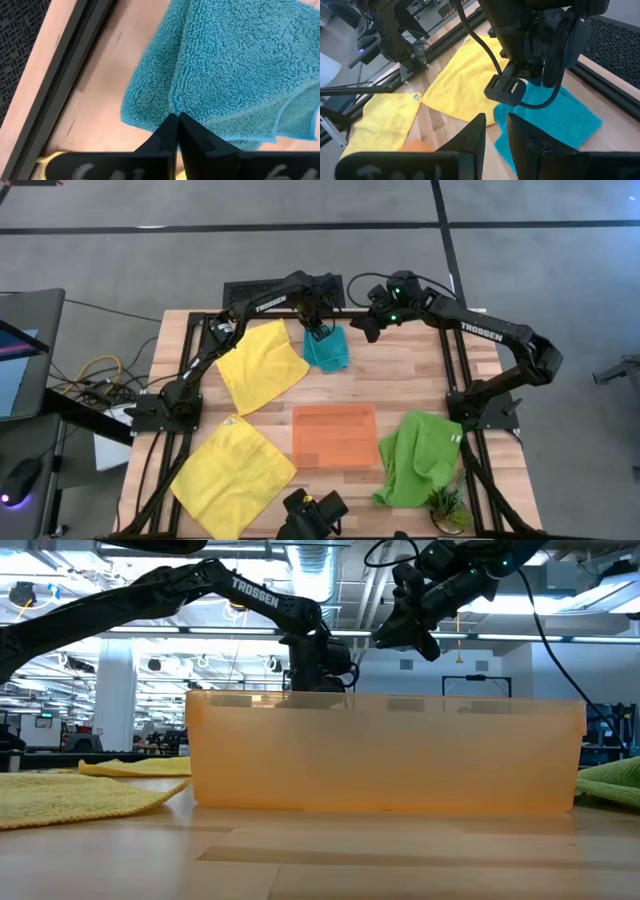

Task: Fold microfiber towels
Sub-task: Fold the blue towel

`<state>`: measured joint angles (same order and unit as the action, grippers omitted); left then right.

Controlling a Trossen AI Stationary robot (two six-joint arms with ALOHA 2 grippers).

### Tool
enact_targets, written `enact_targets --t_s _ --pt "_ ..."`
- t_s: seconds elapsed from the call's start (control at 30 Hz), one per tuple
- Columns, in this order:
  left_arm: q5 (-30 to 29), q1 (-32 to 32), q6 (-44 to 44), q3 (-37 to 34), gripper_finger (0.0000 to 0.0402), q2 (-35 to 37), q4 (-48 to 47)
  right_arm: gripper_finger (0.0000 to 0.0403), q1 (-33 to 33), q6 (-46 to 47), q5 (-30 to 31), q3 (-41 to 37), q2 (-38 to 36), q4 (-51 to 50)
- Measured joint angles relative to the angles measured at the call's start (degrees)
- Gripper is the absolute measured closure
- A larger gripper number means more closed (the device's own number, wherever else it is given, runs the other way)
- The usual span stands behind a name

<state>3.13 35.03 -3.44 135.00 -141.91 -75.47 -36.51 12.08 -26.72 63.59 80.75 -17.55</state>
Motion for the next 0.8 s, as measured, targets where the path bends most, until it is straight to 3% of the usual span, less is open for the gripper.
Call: enact_targets --t_s 0.8 --pt "-9.10 0.47 -2.39 -0.15 0.0401 2.32 -1.61 0.0300 0.00 -0.04 -0.02 0.00 0.00 -0.31"
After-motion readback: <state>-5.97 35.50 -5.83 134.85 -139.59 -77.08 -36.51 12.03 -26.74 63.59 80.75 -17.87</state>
